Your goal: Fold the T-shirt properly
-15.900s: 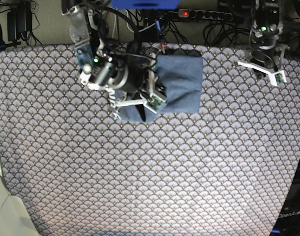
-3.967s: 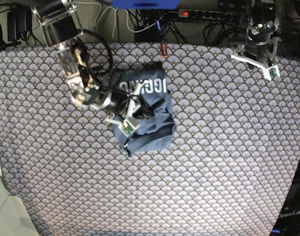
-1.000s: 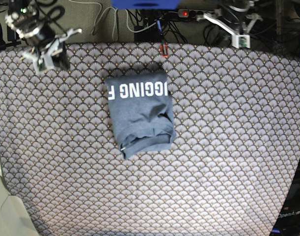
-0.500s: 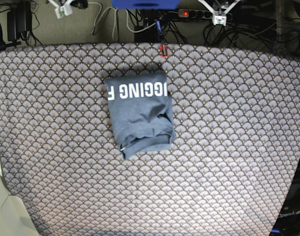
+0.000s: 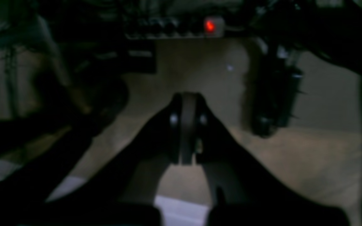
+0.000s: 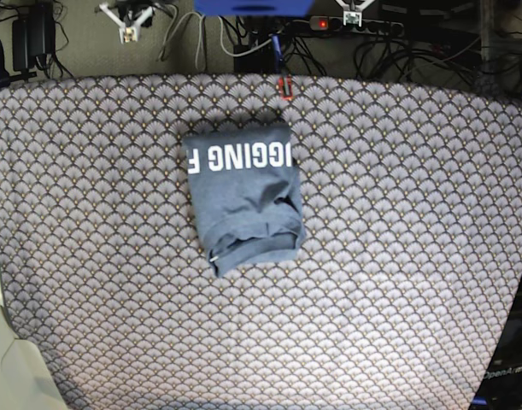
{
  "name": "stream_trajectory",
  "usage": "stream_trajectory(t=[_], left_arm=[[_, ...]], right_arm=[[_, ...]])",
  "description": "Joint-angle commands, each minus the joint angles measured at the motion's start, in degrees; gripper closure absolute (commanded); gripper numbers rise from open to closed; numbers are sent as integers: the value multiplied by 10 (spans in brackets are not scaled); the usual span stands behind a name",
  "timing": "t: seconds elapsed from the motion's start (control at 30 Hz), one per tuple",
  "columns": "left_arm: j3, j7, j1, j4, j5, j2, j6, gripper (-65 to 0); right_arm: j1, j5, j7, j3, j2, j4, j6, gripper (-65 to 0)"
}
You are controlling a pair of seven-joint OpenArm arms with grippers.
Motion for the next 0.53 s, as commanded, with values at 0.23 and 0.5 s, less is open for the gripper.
stream_trajectory(t=[0.23, 0.5], left_arm=[[-1, 44, -87, -67, -1, -15, 7, -9], [2, 52, -109, -68, 3, -21, 6, -10]], right_arm=[[17, 1, -46, -63, -31, -3, -141, 0], [18, 1, -46, -60, -53, -1, -145, 0]])
